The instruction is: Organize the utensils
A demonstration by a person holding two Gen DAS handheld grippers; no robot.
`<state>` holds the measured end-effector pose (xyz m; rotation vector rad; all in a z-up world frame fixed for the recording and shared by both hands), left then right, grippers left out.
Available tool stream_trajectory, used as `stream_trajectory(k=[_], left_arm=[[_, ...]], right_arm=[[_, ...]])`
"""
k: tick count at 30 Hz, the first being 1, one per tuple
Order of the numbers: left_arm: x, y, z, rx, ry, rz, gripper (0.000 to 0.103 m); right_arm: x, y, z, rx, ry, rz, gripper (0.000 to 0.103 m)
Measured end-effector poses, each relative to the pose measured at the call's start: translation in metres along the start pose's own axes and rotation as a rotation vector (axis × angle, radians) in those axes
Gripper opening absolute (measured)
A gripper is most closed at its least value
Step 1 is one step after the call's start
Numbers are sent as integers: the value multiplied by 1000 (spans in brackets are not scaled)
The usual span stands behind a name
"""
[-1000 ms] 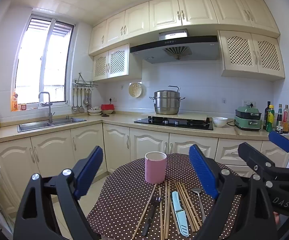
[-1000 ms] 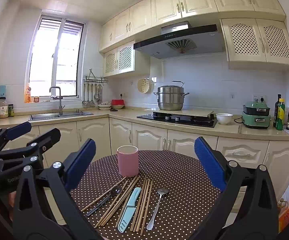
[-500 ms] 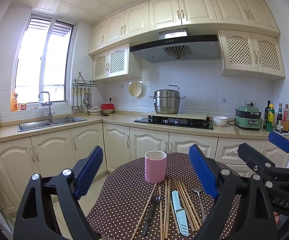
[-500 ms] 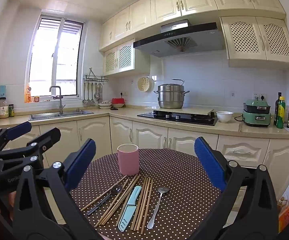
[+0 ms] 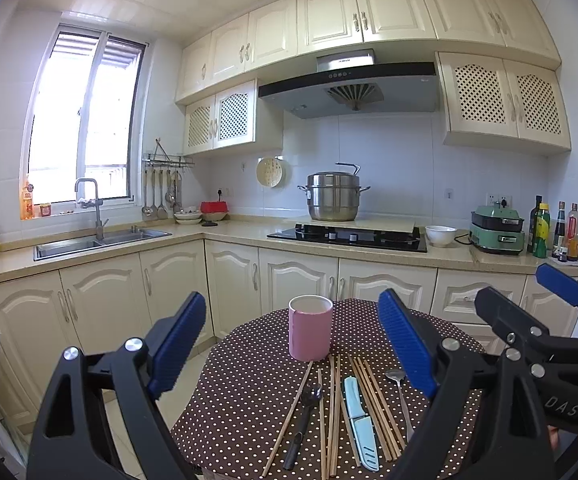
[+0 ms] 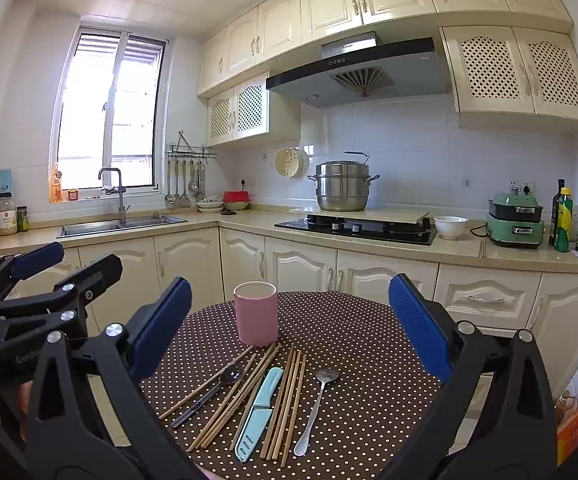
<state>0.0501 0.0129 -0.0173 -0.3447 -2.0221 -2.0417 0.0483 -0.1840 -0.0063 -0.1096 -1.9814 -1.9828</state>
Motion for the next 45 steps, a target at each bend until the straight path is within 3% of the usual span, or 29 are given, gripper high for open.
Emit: stream_trajectory(k=[12,16,24,28,33,34,35,39,45], left_arm=[[-29,0,-6,-25,3,46,86],[-48,-2,-8,-42,-31,91,86],[-125,-24,6,-30,-156,382,86],[-176,-50,15,-24,-181,577,86],[-226,-89,20,-54,-194,741,85],[-231,-96,21,-56,-194,769,81],[-239,-103,21,-65,-190,807,70],[-258,-129,25,-91,-173,897,61],[-269,-143,36,-100,-138,920,55]], right_arm=[[-27,-3,-12,-23,19,58,97],[-44,-7,-18,-31,17,103,97],[-91,-29,-42,-27,-50,261,97],[-116,-47,-56,-26,-90,358,97],[-144,-72,-68,-20,-110,473,97],[-149,-76,-69,-19,-110,490,97],[-152,-80,-70,-18,-109,503,97],[-166,-93,-75,-12,-111,559,97],[-187,-104,-83,-19,-90,646,97]])
Point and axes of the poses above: each gripper's, at about its wrist camera, not at the fingertips, and x roughly against the way its jaws point, z to its left, y to its top, the point moved 4 cm from there along -x, roughly the way its jaws point, and after that the axes turned 11 degrees about z, right-handed, at the moved point
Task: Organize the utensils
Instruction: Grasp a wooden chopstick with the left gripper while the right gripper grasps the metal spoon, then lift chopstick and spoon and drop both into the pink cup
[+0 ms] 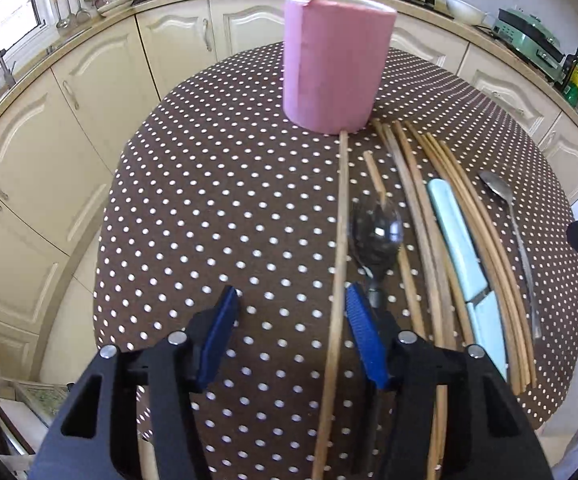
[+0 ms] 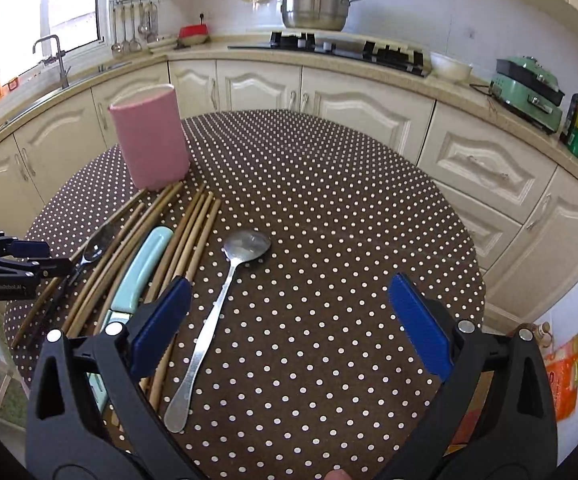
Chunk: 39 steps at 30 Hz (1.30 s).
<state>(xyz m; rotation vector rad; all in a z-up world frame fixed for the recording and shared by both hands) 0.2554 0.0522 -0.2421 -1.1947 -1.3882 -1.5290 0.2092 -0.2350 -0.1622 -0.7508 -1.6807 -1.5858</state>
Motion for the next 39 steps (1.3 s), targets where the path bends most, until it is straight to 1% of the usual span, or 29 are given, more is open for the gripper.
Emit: stream_trajectory(k=[2,5,8,9,10,11,12,13,14,15,17,18,19,21,22,24,26,28,31,34,36,39], left_arm=[[1,6,4,-12,5,14,55],[-2,13,0,-43,37,20,54],[-3,30,-4,-62,42,32,43],[-3,33,-7,-74,43,34,40],[-4,36,-9,-84,48,34,40],[-6,42,-13,-95,55,33,38],[-6,45,-16,-104,56,32,34],[-7,48,-18,-112,49,33,30],[-8,53,-19,-113,34,37,23],[-8,57,-22,-113,29,39,16],[-9,60,-25,-118,19,44,8],[-8,60,-26,-116,24,44,8],[-8,60,-26,-108,22,45,8],[-6,59,-26,-71,-9,57,5],[-6,55,-26,-56,-33,60,5],[-2,51,-25,-42,-66,54,5],[4,46,-25,-32,-85,29,5],[13,41,-24,-25,-115,-2,5],[33,27,-23,-31,-145,-74,5],[59,23,-31,-45,-208,-167,5],[78,23,-36,-56,-249,-241,5],[105,27,-42,-56,-299,-358,5]], right_arm=[[-7,2,-1,5,6,27,97],[-20,4,1,19,36,89,97],[-32,9,5,37,72,154,97],[-35,10,6,44,69,169,97],[-39,12,7,48,63,189,96],[-43,14,9,50,68,204,91],[-46,16,10,55,72,221,89],[-51,19,12,61,78,247,85],[-57,21,14,64,87,272,78],[-61,23,16,69,95,296,74],[-69,27,20,88,96,337,63],[-71,30,22,107,83,344,61],[-73,32,25,121,82,358,55],[-75,38,28,145,92,380,43],[-75,40,29,153,111,391,31],[-78,45,28,162,121,409,28],[-78,47,26,159,144,416,13],[-78,53,20,140,175,415,7],[-75,52,10,101,245,387,5],[-65,51,1,72,293,341,4],[-52,57,-4,50,342,288,4],[-28,70,-12,32,382,200,3]])
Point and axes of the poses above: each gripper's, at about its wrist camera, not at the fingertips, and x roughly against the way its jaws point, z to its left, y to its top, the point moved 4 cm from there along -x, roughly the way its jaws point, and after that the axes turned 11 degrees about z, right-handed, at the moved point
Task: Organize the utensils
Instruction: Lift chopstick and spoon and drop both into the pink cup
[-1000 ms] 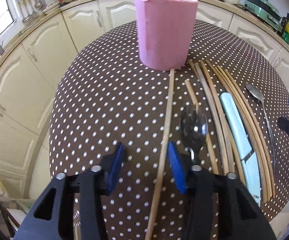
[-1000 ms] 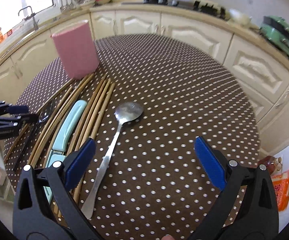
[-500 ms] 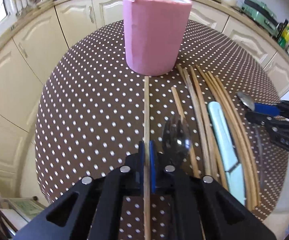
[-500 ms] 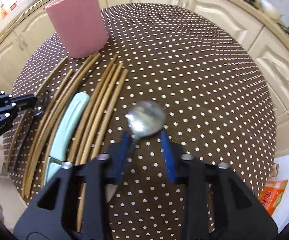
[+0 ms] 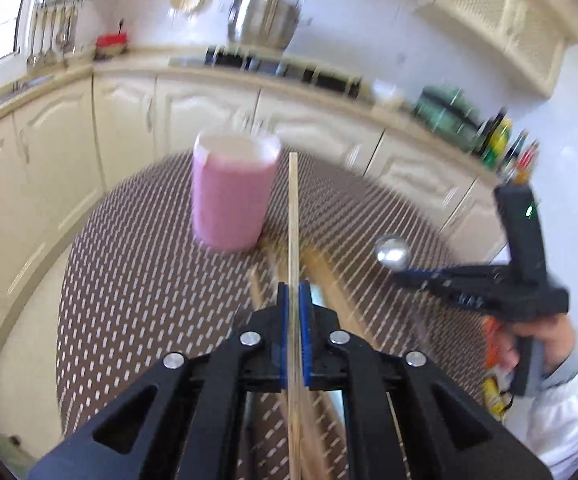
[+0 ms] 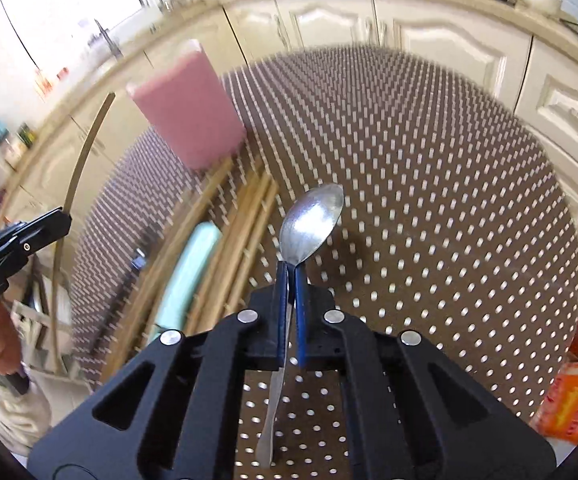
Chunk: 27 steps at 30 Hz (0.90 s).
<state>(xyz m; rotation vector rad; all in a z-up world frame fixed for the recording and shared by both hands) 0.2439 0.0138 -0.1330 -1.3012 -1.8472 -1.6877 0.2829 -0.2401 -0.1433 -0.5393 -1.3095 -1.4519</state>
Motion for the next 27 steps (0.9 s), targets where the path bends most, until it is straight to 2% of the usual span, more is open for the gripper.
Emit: stream_trajectory(k=[5,9,13,15,17,21,24,27], left_arm=[[27,38,-18,-22,20,-204,5],[37,72,-26,-33,24,-308,5],[36,101,-23,-20,25,-374,5],[39,115,-18,-7,30,-420,5],[41,128,-14,3,49,-487,5],[43,150,-6,14,86,-639,5],[48,163,-1,24,121,-751,5],[46,176,4,46,136,-816,5]], right_arm=[[52,30,15,44,53,-166,2],[78,62,31,86,83,-251,2],[78,87,52,116,104,-294,2],[81,97,60,128,87,-333,2],[84,110,73,145,56,-387,2],[84,134,83,175,50,-443,2],[87,151,91,198,47,-466,2],[81,163,99,216,41,-475,2]])
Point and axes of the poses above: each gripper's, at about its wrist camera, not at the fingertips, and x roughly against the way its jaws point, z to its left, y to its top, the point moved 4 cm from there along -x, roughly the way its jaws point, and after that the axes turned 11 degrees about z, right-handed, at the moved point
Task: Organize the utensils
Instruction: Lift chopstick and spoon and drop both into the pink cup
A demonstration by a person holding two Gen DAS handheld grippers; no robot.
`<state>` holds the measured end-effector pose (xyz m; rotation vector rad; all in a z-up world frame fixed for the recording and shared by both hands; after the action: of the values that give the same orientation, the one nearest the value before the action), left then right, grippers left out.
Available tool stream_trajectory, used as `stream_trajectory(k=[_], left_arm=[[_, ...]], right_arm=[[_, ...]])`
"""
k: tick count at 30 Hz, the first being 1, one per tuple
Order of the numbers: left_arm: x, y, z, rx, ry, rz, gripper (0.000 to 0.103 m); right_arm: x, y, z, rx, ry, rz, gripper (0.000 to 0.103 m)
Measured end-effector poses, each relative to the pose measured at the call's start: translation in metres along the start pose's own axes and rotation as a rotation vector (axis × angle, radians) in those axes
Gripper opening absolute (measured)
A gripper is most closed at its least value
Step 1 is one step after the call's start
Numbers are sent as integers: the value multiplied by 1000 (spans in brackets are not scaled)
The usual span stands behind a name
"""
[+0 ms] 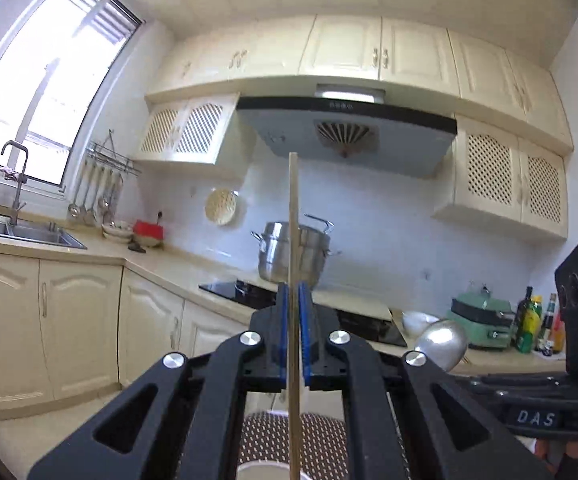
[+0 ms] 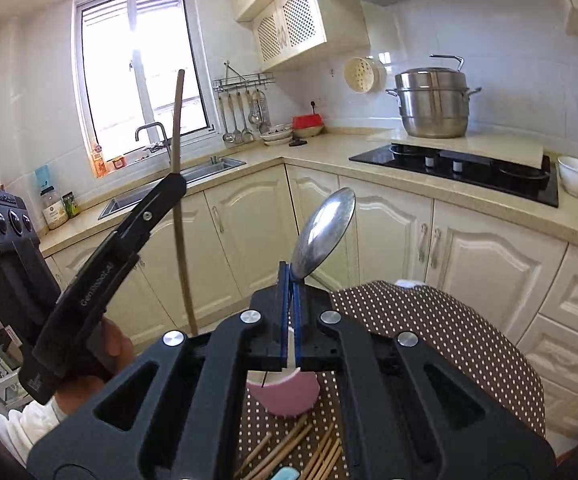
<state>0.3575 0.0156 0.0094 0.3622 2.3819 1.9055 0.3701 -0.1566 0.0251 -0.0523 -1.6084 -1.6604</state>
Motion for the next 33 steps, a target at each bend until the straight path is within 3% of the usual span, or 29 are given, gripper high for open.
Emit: stream_trajectory(k=[3,9,19,21,23,33], left_arm=[[-11,-4,5,-4,33,-39,5],[-36,-40,13,-3,40,55,5],[-31,-74,23,-21,38,197,7],[-28,-75,25,-16,36,227,29],[-22,-75,26,-13,40,238,36],[4,-85,39,18,56,404,53]], right_arm=[[-14,-3,5,20,-23,6,2],[-49,-25,1,13,-41,74,2],[-67,-48,-1,-12,-61,120,2],[-68,-48,-1,-21,-62,124,2],[-68,-50,-2,-33,-60,128,2],[-70,-60,2,-79,-76,167,3]])
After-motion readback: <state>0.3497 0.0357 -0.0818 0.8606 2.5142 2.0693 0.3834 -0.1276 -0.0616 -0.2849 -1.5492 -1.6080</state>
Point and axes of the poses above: each gripper's, at about its wrist camera, not at the fingertips, and x roughly against the way its jaws point, z to its left, y to its top, the point moved 4 cm from there along -x, roughly the way its jaws point, and after that the axes turned 11 degrees about z, right-handed, at the moved point
